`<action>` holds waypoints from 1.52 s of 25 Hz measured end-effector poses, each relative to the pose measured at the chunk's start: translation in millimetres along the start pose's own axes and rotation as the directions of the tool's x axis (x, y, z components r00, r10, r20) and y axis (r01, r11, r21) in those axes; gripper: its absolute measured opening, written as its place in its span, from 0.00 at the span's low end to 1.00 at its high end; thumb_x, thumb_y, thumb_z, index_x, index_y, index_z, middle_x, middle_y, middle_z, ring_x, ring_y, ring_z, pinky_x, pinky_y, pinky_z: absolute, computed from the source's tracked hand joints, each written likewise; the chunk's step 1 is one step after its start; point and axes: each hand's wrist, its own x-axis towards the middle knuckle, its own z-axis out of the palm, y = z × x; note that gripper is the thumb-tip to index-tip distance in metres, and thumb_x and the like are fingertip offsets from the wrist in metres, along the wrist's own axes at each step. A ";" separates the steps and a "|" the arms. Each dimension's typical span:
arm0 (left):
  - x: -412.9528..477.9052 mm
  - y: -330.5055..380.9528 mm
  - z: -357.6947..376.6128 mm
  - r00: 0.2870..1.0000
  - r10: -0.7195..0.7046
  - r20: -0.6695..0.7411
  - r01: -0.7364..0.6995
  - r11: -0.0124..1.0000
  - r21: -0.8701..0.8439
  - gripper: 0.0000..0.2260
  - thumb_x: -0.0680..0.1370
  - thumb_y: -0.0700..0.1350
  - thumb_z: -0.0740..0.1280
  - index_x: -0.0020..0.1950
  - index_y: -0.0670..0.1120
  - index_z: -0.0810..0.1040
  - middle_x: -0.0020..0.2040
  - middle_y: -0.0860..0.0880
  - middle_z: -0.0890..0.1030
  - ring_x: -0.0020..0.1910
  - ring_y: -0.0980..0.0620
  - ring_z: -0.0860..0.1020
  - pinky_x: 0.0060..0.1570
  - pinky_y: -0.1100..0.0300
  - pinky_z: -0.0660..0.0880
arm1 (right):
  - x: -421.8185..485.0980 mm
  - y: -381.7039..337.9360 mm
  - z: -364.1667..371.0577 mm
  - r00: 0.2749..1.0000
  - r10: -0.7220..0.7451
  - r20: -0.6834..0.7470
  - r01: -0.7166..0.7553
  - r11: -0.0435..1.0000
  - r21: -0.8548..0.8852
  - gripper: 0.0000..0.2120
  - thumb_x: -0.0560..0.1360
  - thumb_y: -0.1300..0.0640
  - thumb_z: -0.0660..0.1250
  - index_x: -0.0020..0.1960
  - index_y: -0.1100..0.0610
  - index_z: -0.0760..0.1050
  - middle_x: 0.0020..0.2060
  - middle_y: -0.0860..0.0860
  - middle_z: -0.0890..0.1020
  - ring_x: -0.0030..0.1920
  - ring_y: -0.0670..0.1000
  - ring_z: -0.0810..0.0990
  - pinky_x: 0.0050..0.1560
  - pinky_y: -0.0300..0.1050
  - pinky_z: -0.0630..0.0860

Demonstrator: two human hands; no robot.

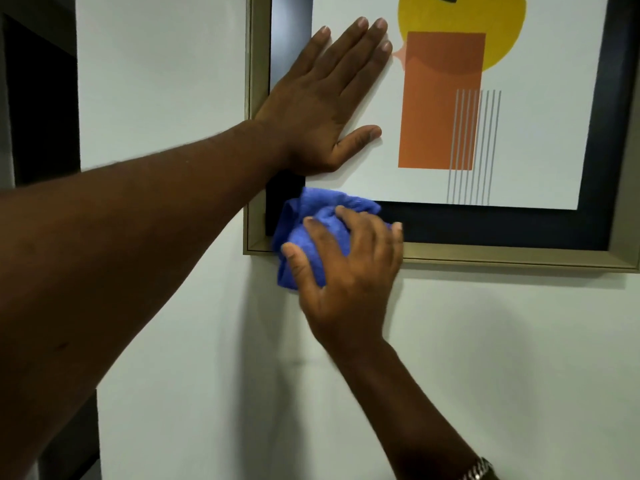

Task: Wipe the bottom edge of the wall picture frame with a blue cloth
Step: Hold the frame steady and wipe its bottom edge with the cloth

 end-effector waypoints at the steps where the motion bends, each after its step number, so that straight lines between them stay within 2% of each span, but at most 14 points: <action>1: 0.3 0.1 0.6 1.000 0.005 -0.002 -0.005 1.000 -0.001 0.37 0.80 0.65 0.45 0.80 0.41 0.47 0.81 0.39 0.51 0.80 0.41 0.49 0.78 0.43 0.47 | -1.7 1.7 -0.6 0.998 -0.058 0.029 0.058 0.998 0.004 0.21 0.77 0.39 0.61 0.60 0.51 0.80 0.61 0.56 0.81 0.65 0.60 0.76 0.74 0.66 0.61; 4: 1.0 -0.4 0.9 1.000 0.012 0.000 -0.012 1.000 -0.003 0.37 0.80 0.65 0.44 0.80 0.41 0.46 0.81 0.40 0.50 0.80 0.41 0.48 0.78 0.43 0.47 | -7.2 35.7 -15.1 0.990 -0.137 0.024 0.137 0.990 -0.033 0.20 0.78 0.39 0.60 0.59 0.51 0.80 0.60 0.55 0.81 0.64 0.59 0.77 0.73 0.66 0.62; 7: 0.1 -1.2 0.4 1.000 0.006 0.022 -0.006 1.000 -0.004 0.37 0.79 0.65 0.43 0.80 0.41 0.45 0.81 0.40 0.49 0.80 0.41 0.47 0.78 0.43 0.47 | -4.1 73.1 -34.3 0.989 -0.145 0.014 0.146 0.984 -0.107 0.20 0.78 0.40 0.60 0.60 0.52 0.79 0.60 0.56 0.81 0.64 0.59 0.76 0.73 0.67 0.62; 11: -2.0 3.6 -3.3 0.998 -0.023 0.063 0.024 1.000 -0.015 0.38 0.79 0.65 0.43 0.80 0.41 0.44 0.81 0.39 0.47 0.81 0.41 0.46 0.78 0.41 0.47 | -1.7 120.8 -64.0 0.994 -0.102 0.034 0.106 0.980 -0.171 0.22 0.79 0.39 0.58 0.62 0.53 0.77 0.61 0.58 0.79 0.65 0.60 0.75 0.73 0.68 0.61; 16: -8.9 17.8 -9.0 0.981 -0.137 0.135 0.143 0.989 -0.039 0.36 0.80 0.63 0.44 0.80 0.41 0.42 0.81 0.40 0.45 0.81 0.42 0.44 0.78 0.40 0.45 | 2.9 155.7 -97.0 0.993 0.013 0.114 0.011 0.978 -0.207 0.24 0.79 0.38 0.55 0.64 0.53 0.75 0.63 0.59 0.77 0.67 0.61 0.73 0.74 0.68 0.61; 21: -13.2 32.9 -22.5 0.949 -0.212 0.235 0.231 0.972 -0.053 0.36 0.80 0.62 0.46 0.80 0.41 0.40 0.81 0.41 0.42 0.80 0.43 0.42 0.77 0.41 0.43 | 8.0 141.2 -111.7 0.978 0.158 0.138 -0.127 0.970 -0.209 0.21 0.79 0.43 0.59 0.64 0.55 0.75 0.65 0.59 0.76 0.68 0.63 0.71 0.69 0.67 0.67; 24: -11.1 39.5 -28.1 0.917 -0.252 0.308 0.249 0.967 0.051 0.37 0.80 0.63 0.47 0.79 0.41 0.39 0.81 0.42 0.41 0.80 0.44 0.41 0.77 0.40 0.41 | 7.8 103.6 -98.7 0.943 0.298 0.151 -0.260 0.938 -0.231 0.21 0.79 0.43 0.58 0.67 0.53 0.72 0.70 0.58 0.72 0.73 0.62 0.65 0.72 0.66 0.63; 26: -8.9 47.1 -31.4 0.884 -0.315 0.345 0.305 0.949 0.084 0.36 0.80 0.62 0.48 0.79 0.42 0.38 0.81 0.43 0.40 0.80 0.45 0.41 0.77 0.39 0.39 | 7.1 81.8 -92.7 0.935 0.273 0.228 -0.230 0.952 -0.201 0.24 0.79 0.41 0.59 0.71 0.51 0.69 0.73 0.56 0.69 0.75 0.60 0.62 0.75 0.65 0.59; 29: -13.4 75.5 -43.2 0.847 -0.352 0.397 0.392 0.919 -0.023 0.35 0.81 0.60 0.49 0.80 0.42 0.41 0.82 0.43 0.41 0.81 0.45 0.42 0.77 0.39 0.39 | 10.6 85.4 -110.1 0.912 0.198 0.359 -0.188 0.980 -0.065 0.27 0.75 0.44 0.62 0.72 0.50 0.68 0.74 0.54 0.67 0.76 0.58 0.61 0.76 0.63 0.58; 32: -43.0 143.4 -54.0 0.852 -0.341 0.398 0.468 0.836 -0.286 0.32 0.80 0.58 0.47 0.80 0.43 0.54 0.82 0.44 0.49 0.81 0.46 0.47 0.78 0.42 0.42 | 21.0 107.7 -133.6 0.871 0.141 0.470 -0.244 0.956 0.165 0.32 0.67 0.60 0.62 0.72 0.55 0.68 0.73 0.55 0.70 0.75 0.57 0.65 0.75 0.61 0.64; 34: -54.4 190.8 -58.2 0.836 -0.373 0.403 0.534 0.724 -0.437 0.29 0.80 0.57 0.52 0.78 0.44 0.60 0.82 0.45 0.52 0.81 0.47 0.47 0.78 0.45 0.42 | 26.5 117.5 -141.0 0.860 0.162 0.485 -0.313 0.916 0.249 0.32 0.67 0.68 0.63 0.72 0.57 0.67 0.71 0.56 0.72 0.73 0.56 0.68 0.74 0.59 0.67; 36: -53.8 218.1 -59.1 0.782 -0.470 0.410 0.624 0.568 -0.537 0.25 0.79 0.50 0.62 0.74 0.42 0.66 0.81 0.44 0.55 0.81 0.46 0.47 0.78 0.46 0.42 | 26.6 122.4 -141.9 0.849 0.163 0.503 -0.329 0.907 0.262 0.32 0.70 0.70 0.65 0.73 0.57 0.65 0.72 0.56 0.71 0.73 0.55 0.68 0.75 0.57 0.67; 38: -44.2 228.5 -61.3 0.739 -0.560 0.375 0.656 0.470 -0.590 0.18 0.76 0.42 0.66 0.65 0.39 0.73 0.76 0.41 0.66 0.80 0.42 0.52 0.78 0.43 0.45 | 25.1 130.2 -143.0 0.839 0.144 0.524 -0.325 0.906 0.270 0.31 0.73 0.68 0.66 0.74 0.57 0.63 0.72 0.56 0.71 0.73 0.56 0.68 0.76 0.51 0.65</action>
